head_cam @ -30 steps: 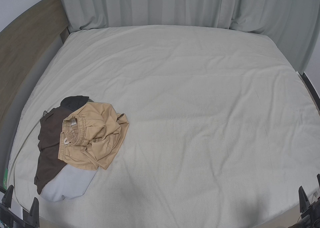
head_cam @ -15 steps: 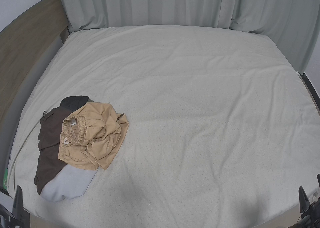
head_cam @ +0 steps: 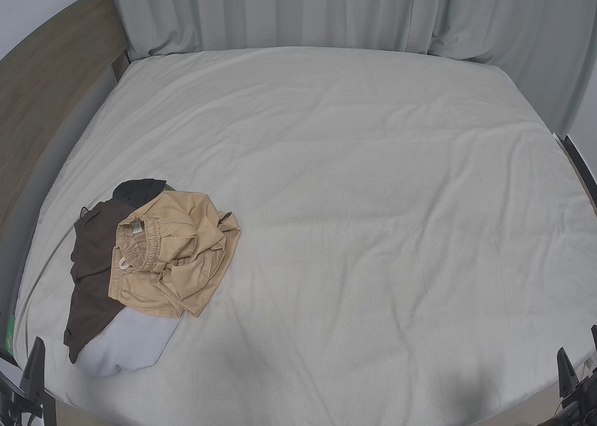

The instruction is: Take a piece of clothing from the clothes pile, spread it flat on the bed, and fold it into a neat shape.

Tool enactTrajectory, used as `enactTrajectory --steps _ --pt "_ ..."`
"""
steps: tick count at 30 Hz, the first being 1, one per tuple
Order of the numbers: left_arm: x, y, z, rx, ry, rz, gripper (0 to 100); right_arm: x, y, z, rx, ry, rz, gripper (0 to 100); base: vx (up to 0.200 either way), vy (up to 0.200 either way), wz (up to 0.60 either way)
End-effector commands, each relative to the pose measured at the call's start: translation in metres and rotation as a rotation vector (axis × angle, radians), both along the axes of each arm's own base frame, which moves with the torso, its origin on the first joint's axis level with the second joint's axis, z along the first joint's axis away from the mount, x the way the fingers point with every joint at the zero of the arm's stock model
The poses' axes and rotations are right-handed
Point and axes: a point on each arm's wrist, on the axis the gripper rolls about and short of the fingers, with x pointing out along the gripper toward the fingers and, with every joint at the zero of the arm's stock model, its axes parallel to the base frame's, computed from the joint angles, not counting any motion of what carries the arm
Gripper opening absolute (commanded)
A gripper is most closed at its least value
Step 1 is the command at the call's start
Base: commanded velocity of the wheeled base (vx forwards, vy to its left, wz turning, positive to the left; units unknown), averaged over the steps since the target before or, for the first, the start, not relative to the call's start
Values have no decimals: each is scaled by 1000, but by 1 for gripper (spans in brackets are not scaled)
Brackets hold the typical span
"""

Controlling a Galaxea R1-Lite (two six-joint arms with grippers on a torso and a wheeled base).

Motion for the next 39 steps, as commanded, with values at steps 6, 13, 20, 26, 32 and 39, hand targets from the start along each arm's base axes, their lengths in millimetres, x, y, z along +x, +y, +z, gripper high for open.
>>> enactTrajectory --steps 6,13,20,26,32,39 --pt "18 -1 6 -6 118 -107 100 1 0 -5 0 12 1 100 0 0 0" --pt "29 -2 16 -35 158 -124 100 1 0 -5 -2 12 1 100 0 0 0" --pt "42 -4 30 -90 151 -148 100 1 0 -5 0 12 1 100 0 0 0" --pt "48 -5 39 -123 157 -186 100 1 0 -5 0 12 1 100 0 0 0" --pt "58 -9 50 -244 199 -259 100 1 0 -5 0 12 1 100 0 0 0" --pt "81 -12 52 -280 280 -249 100 1 0 -5 0 12 4 100 0 0 0"
